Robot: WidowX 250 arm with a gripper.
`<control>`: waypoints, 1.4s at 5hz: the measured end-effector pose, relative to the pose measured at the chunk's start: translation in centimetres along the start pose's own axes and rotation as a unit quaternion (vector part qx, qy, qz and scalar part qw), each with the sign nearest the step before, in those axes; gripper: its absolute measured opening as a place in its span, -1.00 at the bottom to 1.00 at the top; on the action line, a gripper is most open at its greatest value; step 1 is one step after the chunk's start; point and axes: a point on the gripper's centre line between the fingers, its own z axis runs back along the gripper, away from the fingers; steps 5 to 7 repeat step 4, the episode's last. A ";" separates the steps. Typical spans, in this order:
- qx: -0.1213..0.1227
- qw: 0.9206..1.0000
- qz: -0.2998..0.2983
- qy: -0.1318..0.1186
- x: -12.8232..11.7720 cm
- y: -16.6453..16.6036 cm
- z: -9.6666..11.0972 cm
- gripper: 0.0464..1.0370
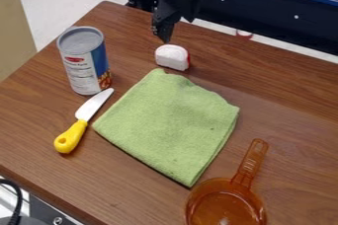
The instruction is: Picked something from a sieve
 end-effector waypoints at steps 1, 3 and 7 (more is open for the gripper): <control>-0.026 0.992 -0.124 0.022 -2.9 0.3 2.8 0.92; -0.032 0.936 -0.349 0.028 -9.2 2.6 4.7 0.92; -0.045 0.920 -0.388 0.038 -7.7 3.9 5.2 0.92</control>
